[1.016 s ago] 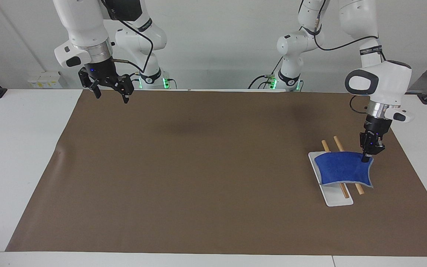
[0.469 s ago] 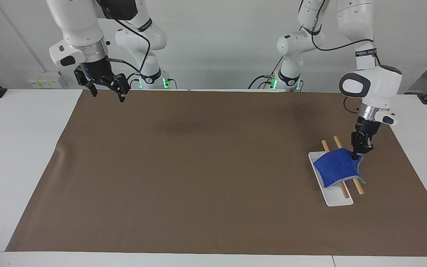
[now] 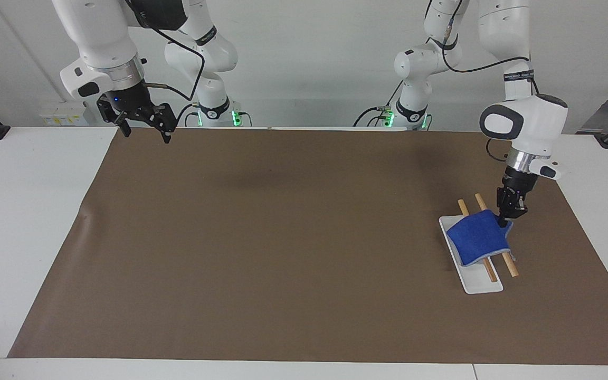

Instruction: Right arm passes towel to left arm to hang

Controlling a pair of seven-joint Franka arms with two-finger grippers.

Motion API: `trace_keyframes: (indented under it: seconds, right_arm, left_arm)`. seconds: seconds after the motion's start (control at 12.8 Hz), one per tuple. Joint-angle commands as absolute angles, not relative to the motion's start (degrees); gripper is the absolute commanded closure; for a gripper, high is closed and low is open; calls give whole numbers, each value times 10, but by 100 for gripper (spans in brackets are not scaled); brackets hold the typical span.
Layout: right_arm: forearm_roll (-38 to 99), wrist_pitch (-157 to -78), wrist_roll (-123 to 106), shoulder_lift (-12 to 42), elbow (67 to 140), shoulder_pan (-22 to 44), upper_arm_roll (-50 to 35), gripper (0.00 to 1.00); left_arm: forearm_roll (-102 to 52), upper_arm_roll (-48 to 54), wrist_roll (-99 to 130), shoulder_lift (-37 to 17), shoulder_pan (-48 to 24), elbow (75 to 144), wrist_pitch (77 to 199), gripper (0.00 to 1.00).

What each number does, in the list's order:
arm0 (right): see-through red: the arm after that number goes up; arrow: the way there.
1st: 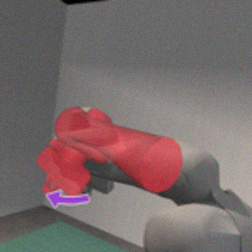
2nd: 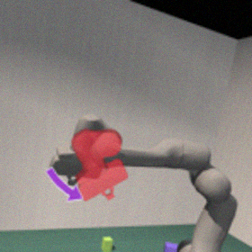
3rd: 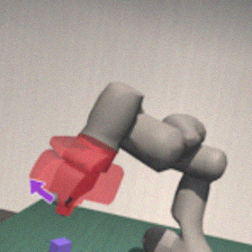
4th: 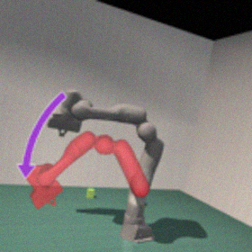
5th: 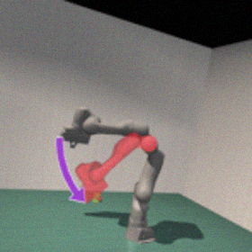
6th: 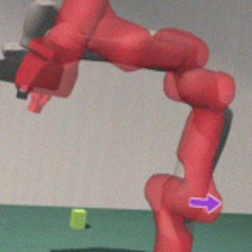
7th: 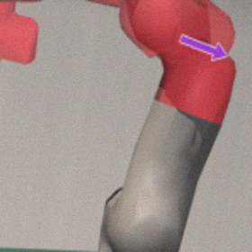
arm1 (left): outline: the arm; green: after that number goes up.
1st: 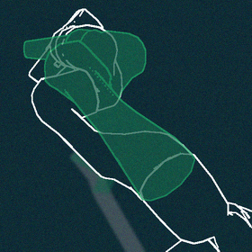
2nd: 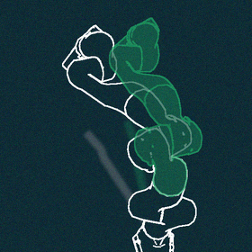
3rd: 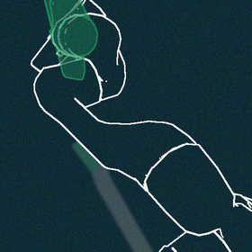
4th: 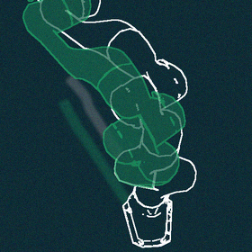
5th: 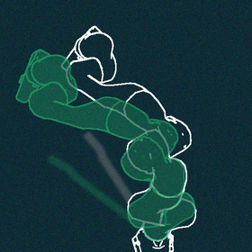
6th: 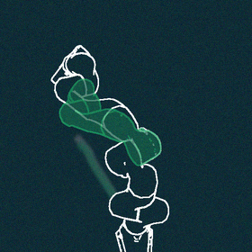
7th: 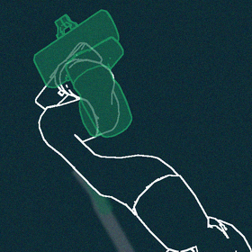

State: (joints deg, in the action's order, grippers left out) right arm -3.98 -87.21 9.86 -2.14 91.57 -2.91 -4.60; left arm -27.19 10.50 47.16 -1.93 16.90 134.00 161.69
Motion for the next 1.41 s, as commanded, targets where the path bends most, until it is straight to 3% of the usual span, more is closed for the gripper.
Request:
trace_keyframes:
  seconds: [0.0, 0.16, 0.39, 0.94, 1.33]
  right_arm:
    - [-31, -865, 83, -16, 911, -38, -49, 0]
    - [-16, -861, 82, -19, 914, -40, -49, 0]
    - [-11, -867, 84, -21, 918, -35, -50, 0]
    - [-10, -867, 84, -21, 918, -39, -54, 0]
    - [-10, -867, 84, -21, 918, -38, -53, 0]
  left_arm:
    - [-282, 106, 457, -5, 173, 1357, 1630, 14]
    - [-282, 106, 457, -7, 174, 1353, 1626, 7]
    - [-282, 105, 420, -9, 175, 1338, 1605, 8]
    - [-249, 103, 232, -20, 229, 1224, 1387, 13]
    - [-80, 104, 230, -64, 226, 1026, 1140, 11]
